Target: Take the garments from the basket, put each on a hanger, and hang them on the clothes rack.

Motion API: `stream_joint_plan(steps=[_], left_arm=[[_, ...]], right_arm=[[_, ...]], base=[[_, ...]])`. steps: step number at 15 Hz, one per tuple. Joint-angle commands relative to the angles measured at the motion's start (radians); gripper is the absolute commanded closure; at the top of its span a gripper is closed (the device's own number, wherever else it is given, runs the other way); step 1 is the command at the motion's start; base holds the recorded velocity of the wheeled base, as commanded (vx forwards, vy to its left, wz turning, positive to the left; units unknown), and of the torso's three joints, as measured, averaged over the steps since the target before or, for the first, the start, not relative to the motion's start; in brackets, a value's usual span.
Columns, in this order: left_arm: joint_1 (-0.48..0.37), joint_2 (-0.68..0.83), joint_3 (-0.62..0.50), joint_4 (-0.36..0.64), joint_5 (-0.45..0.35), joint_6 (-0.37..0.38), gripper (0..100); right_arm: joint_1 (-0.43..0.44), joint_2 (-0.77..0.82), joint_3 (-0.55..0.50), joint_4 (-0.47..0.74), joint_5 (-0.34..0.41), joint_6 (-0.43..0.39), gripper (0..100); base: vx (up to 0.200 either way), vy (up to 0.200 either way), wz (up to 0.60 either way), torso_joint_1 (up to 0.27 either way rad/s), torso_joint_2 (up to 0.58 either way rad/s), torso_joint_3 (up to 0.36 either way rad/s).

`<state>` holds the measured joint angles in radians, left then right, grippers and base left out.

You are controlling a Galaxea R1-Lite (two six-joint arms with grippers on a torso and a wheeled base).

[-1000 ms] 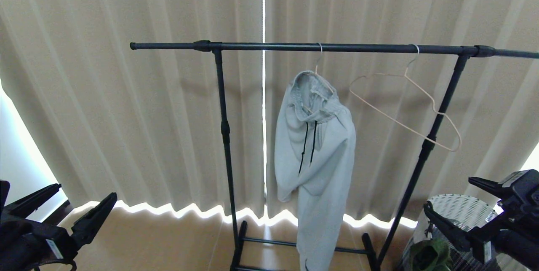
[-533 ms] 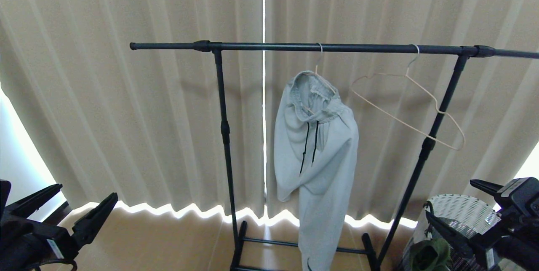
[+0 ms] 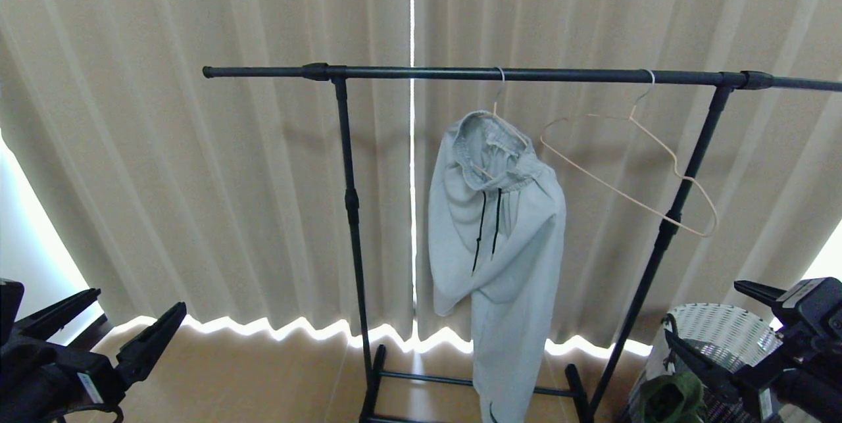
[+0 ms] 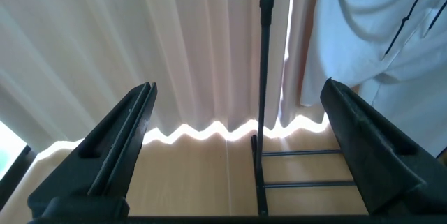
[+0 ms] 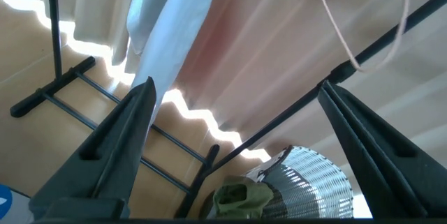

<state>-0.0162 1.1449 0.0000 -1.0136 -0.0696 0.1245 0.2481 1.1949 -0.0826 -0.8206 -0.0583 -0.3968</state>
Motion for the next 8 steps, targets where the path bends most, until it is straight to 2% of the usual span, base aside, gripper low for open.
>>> stream_joint_plan(steps=[1,4,8], left_arm=[[-0.001,0.003,0.0,0.0,0.001,0.0,0],[-0.001,0.003,0.0,0.0,0.001,0.0,0],[-0.001,0.009,0.0,0.0,0.001,0.0,0]], right_arm=[[0.0,0.003,0.004,0.0,0.0,0.0,0],[0.002,0.003,0.009,0.0,0.0,-0.016,0],[0.002,0.003,0.015,0.0,0.0,-0.02,0]], base=[[0.0,0.0,0.0,0.0,0.0,0.0],[0.0,0.0,0.0,-0.058,0.13,0.067],[0.0,0.0,0.0,-0.2,0.43,0.231]])
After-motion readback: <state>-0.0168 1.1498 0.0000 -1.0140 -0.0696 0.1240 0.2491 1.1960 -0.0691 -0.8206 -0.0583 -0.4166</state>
